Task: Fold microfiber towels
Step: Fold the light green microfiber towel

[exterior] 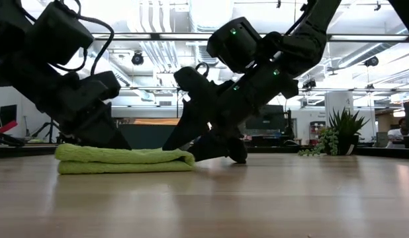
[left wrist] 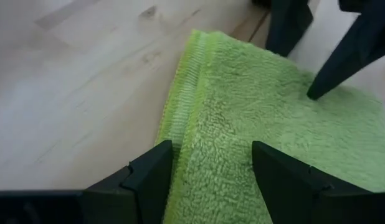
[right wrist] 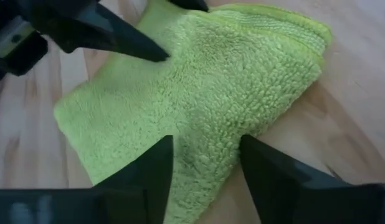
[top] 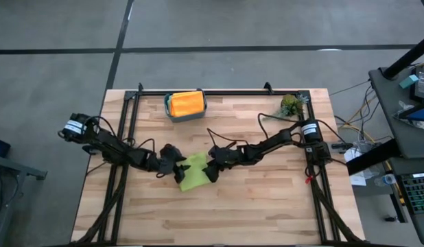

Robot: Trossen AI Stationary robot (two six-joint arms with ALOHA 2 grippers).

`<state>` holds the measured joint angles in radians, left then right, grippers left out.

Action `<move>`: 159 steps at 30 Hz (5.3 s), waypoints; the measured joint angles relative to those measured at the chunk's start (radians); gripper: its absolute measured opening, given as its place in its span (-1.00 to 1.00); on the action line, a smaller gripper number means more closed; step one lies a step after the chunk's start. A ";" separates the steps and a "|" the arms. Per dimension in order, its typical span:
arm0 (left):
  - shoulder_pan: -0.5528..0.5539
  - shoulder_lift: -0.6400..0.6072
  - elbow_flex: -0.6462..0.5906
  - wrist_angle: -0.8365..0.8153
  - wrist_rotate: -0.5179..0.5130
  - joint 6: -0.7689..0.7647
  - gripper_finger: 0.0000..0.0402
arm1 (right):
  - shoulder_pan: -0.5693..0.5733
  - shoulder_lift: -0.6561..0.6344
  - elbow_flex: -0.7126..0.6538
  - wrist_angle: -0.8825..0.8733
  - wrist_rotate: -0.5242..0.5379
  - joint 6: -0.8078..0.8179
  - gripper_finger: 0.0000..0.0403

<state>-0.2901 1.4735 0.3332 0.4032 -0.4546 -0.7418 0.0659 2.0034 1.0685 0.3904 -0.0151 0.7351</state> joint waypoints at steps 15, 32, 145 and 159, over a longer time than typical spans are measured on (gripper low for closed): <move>0.000 0.167 0.002 0.180 -0.064 0.046 0.02 | -0.009 0.007 0.058 0.001 0.005 0.098 -0.35; -0.001 0.168 0.000 0.199 -0.077 0.050 0.02 | -0.008 0.014 0.089 0.035 -0.006 0.025 -0.32; 0.216 0.016 0.001 0.301 0.494 0.592 -1.00 | 0.030 -0.290 0.143 -0.649 0.016 -0.478 0.41; 0.215 0.016 0.002 0.300 0.494 0.594 -1.00 | 0.030 -0.182 0.089 -0.489 0.015 -0.420 0.31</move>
<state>-0.0749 1.4895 0.3351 0.7035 0.0395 -0.1482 0.0956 1.8218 1.1572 -0.0985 -0.0004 0.3148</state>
